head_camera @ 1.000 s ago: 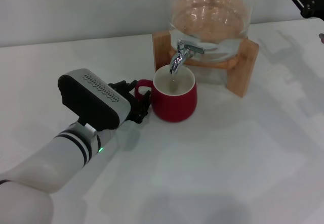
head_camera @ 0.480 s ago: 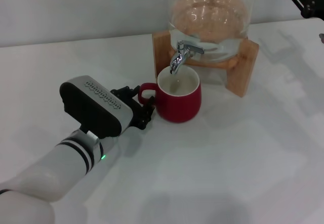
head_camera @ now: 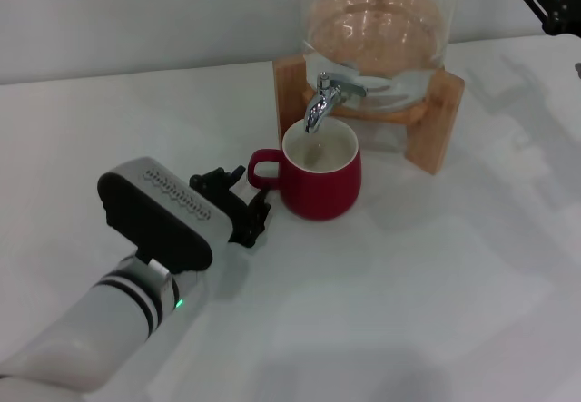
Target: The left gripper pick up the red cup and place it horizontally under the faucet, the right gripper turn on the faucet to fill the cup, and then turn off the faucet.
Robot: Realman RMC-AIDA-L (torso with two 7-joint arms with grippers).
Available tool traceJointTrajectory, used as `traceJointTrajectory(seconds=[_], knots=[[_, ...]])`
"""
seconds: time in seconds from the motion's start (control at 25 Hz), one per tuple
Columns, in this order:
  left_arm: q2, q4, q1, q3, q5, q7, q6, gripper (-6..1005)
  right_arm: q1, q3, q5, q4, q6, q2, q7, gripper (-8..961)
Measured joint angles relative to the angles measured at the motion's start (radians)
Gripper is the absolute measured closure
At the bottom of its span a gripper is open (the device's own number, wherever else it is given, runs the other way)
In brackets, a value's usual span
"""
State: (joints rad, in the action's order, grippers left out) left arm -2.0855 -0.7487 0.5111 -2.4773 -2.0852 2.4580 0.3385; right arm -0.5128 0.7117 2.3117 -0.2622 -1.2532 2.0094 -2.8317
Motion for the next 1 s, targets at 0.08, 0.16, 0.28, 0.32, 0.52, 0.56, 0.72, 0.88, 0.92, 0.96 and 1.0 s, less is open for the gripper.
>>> traceJointTrajectory(seconds=[0.08, 0.16, 0.28, 0.32, 0.52, 0.56, 0.72, 0.88, 0.92, 0.96, 1.0], knots=[[0.0, -0.015, -0.021, 0.001, 0.003, -0.024, 0.003, 604, 0.001, 0.0, 0.0, 0.0, 0.0, 0.0, 0.0, 308], [0.0, -0.032, -0.048, 0.006, 0.005, -0.048, 0.005, 604, 0.002, 0.0, 0.0, 0.0, 0.0, 0.0, 0.0, 308], [-0.001, -0.055, -0.096, 0.019, 0.003, -0.083, 0.031, 603, 0.002, -0.001, 0.001, 0.0, -0.001, 0.001, -0.001, 308], [-0.001, -0.063, -0.118, 0.022, 0.002, -0.1, 0.055, 603, 0.002, -0.003, 0.002, 0.0, -0.001, 0.001, -0.001, 308], [-0.002, -0.113, -0.206, 0.018, 0.001, -0.196, 0.162, 603, 0.005, -0.01, 0.008, -0.001, -0.007, 0.001, -0.001, 308], [-0.003, -0.124, -0.227, 0.016, 0.001, -0.233, 0.198, 603, 0.006, -0.01, 0.008, -0.003, -0.008, 0.001, -0.001, 308], [-0.005, -0.145, -0.273, -0.008, 0.004, -0.325, 0.346, 594, 0.025, -0.012, 0.013, -0.009, -0.011, 0.001, -0.001, 308], [-0.003, -0.148, -0.305, -0.022, -0.001, -0.394, 0.585, 575, 0.048, -0.014, 0.043, -0.017, -0.014, 0.0, -0.002, 308], [-0.002, -0.145, -0.308, -0.023, -0.001, -0.401, 0.639, 570, 0.058, -0.014, 0.06, -0.024, -0.016, 0.0, -0.002, 308], [-0.001, -0.137, -0.31, -0.024, -0.001, -0.402, 0.704, 566, 0.064, -0.014, 0.07, -0.028, -0.019, 0.0, -0.002, 308], [0.0, -0.125, -0.31, -0.024, -0.002, -0.398, 0.766, 561, 0.071, -0.014, 0.086, -0.031, -0.025, 0.0, -0.002, 308]])
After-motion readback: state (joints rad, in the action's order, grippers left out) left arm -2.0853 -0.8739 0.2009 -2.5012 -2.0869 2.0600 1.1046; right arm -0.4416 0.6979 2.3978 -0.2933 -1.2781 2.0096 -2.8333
